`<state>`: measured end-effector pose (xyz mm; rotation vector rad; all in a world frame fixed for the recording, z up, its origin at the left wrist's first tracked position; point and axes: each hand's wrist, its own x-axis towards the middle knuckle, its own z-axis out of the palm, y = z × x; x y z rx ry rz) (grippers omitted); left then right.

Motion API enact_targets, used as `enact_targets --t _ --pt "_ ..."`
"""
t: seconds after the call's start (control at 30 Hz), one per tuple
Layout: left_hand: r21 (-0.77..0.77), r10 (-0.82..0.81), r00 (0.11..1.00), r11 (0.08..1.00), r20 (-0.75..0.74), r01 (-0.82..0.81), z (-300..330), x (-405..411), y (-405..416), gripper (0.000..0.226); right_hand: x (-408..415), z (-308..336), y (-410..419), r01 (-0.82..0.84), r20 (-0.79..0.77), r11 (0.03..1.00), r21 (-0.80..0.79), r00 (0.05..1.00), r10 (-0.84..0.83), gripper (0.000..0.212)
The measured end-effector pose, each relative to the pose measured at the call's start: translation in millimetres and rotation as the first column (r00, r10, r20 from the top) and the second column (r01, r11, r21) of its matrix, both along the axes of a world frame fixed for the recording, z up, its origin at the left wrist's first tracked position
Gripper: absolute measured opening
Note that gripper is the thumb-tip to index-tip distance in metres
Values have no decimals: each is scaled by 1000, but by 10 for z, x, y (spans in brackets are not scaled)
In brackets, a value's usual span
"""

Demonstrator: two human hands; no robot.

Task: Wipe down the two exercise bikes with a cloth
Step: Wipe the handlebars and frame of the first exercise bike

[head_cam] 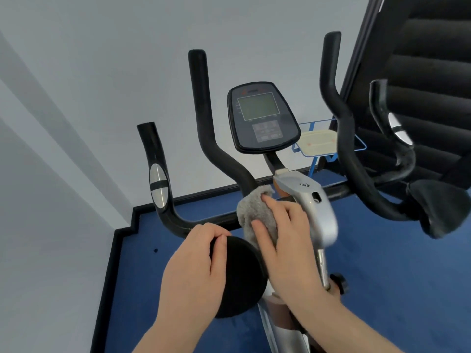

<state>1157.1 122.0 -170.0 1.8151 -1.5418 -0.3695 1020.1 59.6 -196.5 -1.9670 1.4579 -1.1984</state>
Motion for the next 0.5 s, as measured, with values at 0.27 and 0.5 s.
enact_targets --t 0.27,0.5 --pt "25 -1 1000 1000 4 1 13 14 9 17 -188 220 -299 47 43 999 17 998 -48 33" --pt "28 6 1000 1000 4 -6 10 21 -3 18 -427 287 -409 94 -142 995 -34 985 -98 30"
